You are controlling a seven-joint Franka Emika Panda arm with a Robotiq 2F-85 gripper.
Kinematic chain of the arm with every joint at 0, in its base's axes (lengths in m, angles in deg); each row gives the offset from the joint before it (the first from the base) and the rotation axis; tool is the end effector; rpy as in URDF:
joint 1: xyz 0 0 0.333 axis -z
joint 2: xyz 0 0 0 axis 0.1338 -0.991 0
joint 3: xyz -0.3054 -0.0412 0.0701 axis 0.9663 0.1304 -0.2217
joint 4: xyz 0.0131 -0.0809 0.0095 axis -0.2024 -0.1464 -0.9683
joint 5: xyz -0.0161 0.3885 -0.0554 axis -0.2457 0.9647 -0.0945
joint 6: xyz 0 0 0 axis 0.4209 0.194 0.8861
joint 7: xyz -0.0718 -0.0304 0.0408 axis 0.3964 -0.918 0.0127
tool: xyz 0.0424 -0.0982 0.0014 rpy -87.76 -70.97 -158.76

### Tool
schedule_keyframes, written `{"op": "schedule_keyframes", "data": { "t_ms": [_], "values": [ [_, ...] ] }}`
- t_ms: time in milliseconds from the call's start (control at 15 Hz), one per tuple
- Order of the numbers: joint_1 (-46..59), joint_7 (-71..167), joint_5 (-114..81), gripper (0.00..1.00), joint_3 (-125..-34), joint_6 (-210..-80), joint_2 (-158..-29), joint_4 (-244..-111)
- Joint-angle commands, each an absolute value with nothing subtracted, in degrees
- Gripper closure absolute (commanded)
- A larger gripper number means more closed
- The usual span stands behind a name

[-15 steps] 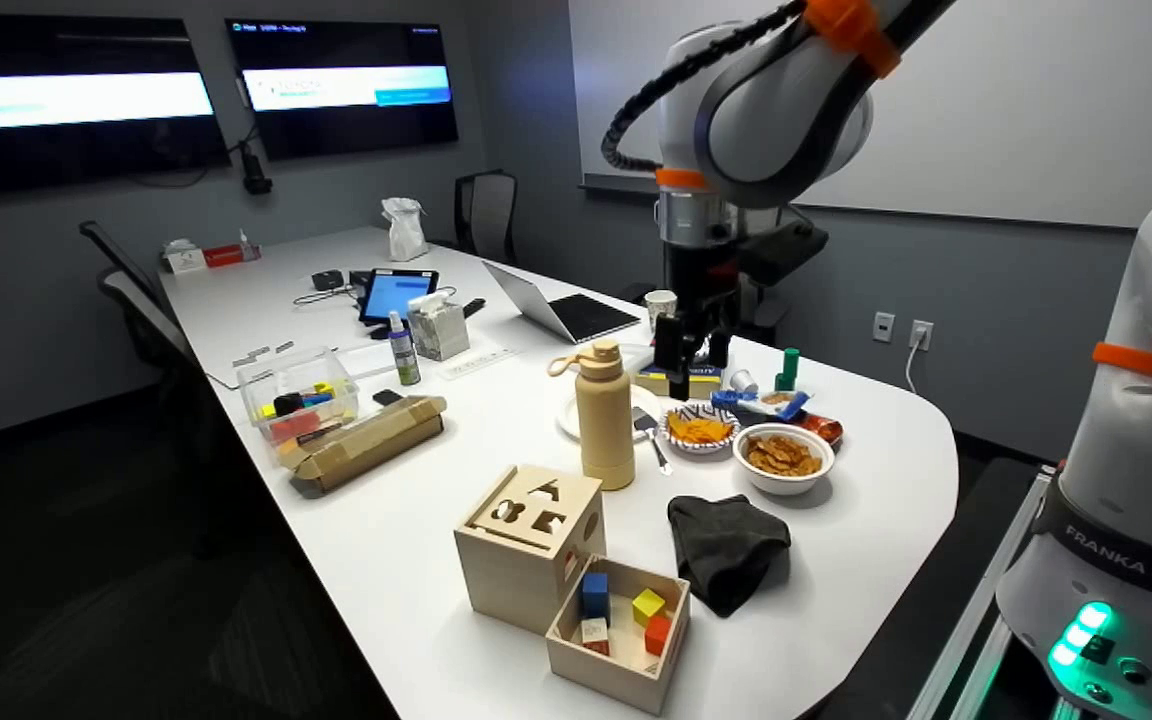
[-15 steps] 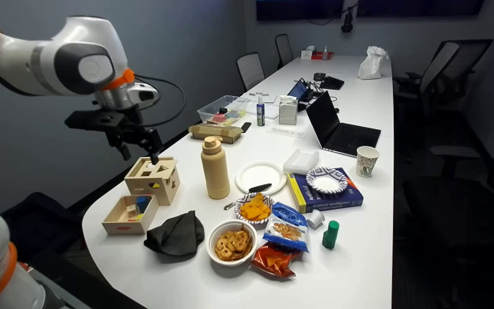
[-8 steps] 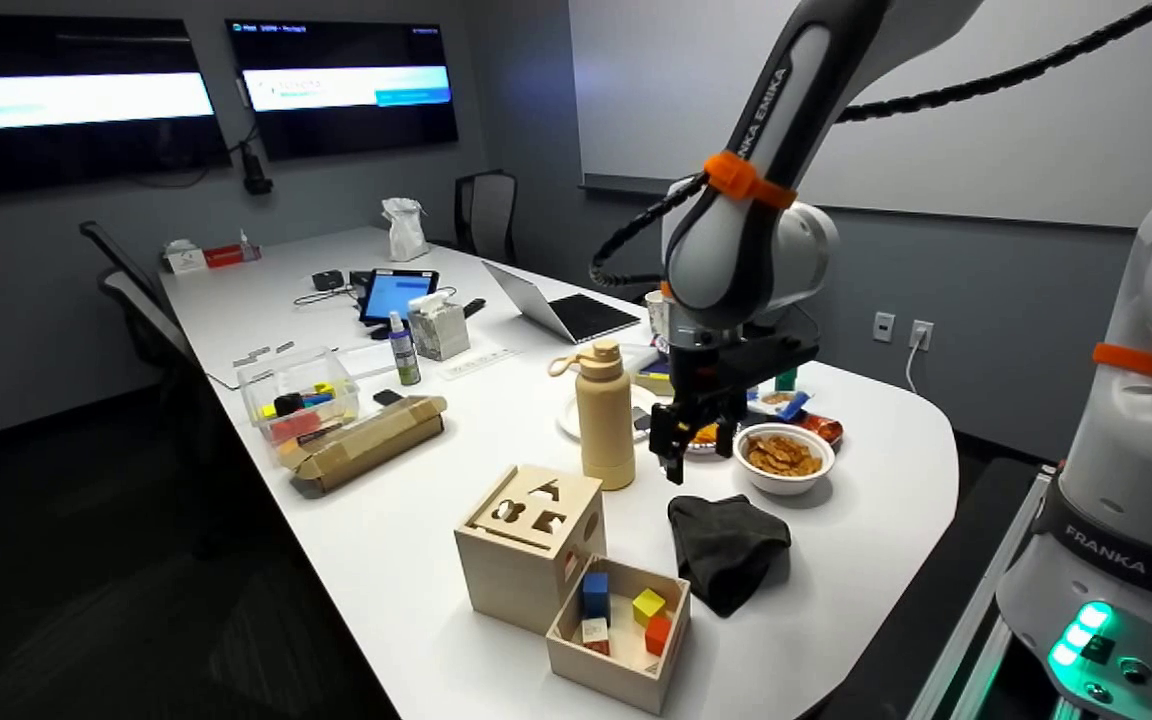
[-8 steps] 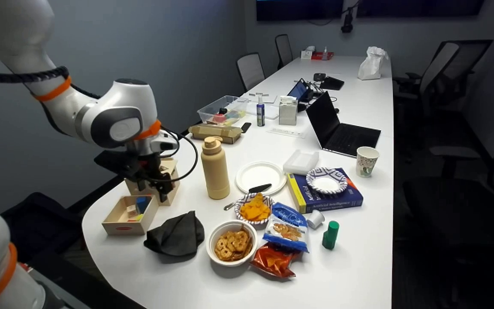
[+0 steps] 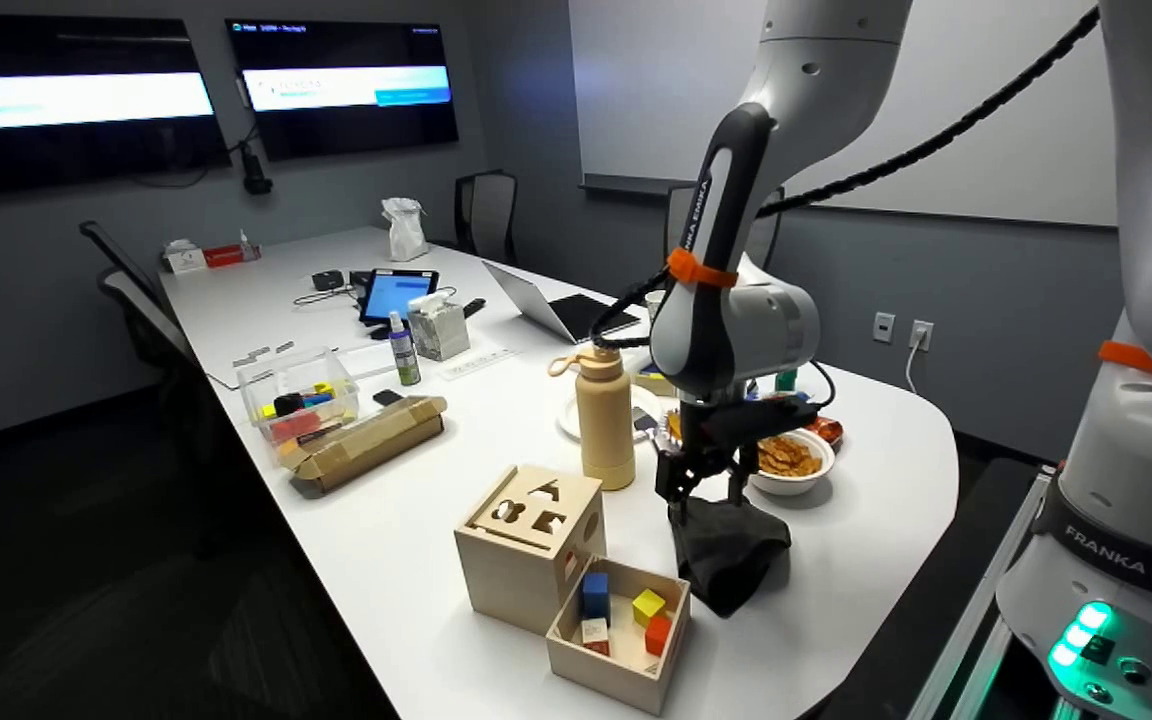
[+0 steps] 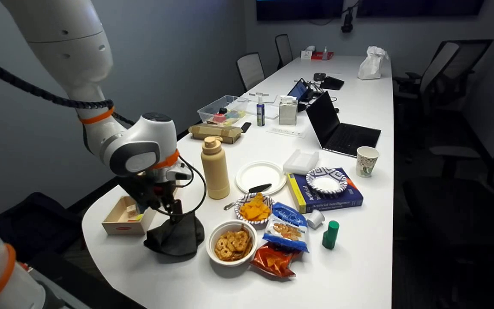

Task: Use the grey towel to wipe the counter.

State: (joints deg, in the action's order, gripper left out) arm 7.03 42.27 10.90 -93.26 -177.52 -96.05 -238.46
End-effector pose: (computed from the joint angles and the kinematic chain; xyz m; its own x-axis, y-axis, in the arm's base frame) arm 0.3819 0.0542 0.1209 0.9696 -0.2143 -0.1184 -0.2273 -0.9677 -0.1095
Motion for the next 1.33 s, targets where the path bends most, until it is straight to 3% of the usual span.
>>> {"op": "schedule_keyframes", "data": {
  "t_ms": [0,133,200,267,867,1000,1267],
  "values": [
    [10.10,43.42,10.25,0.00,-94.54,-180.61,-103.62,-234.72],
    [10.89,44.12,9.06,0.00,-94.15,-180.99,-106.59,-232.96],
    [11.39,44.19,8.68,0.25,-94.31,-180.99,-107.77,-232.35],
    [12.16,43.93,8.60,0.26,-94.83,-181.09,-108.80,-231.76],
    [14.76,43.81,7.71,0.95,-96.13,-180.36,-112.16,-228.96],
    [14.32,44.26,7.33,1.00,-95.76,-180.13,-111.60,-228.63],
    [12.09,44.79,4.90,1.00,-94.16,-178.90,-110.49,-225.19]
  ]
}}
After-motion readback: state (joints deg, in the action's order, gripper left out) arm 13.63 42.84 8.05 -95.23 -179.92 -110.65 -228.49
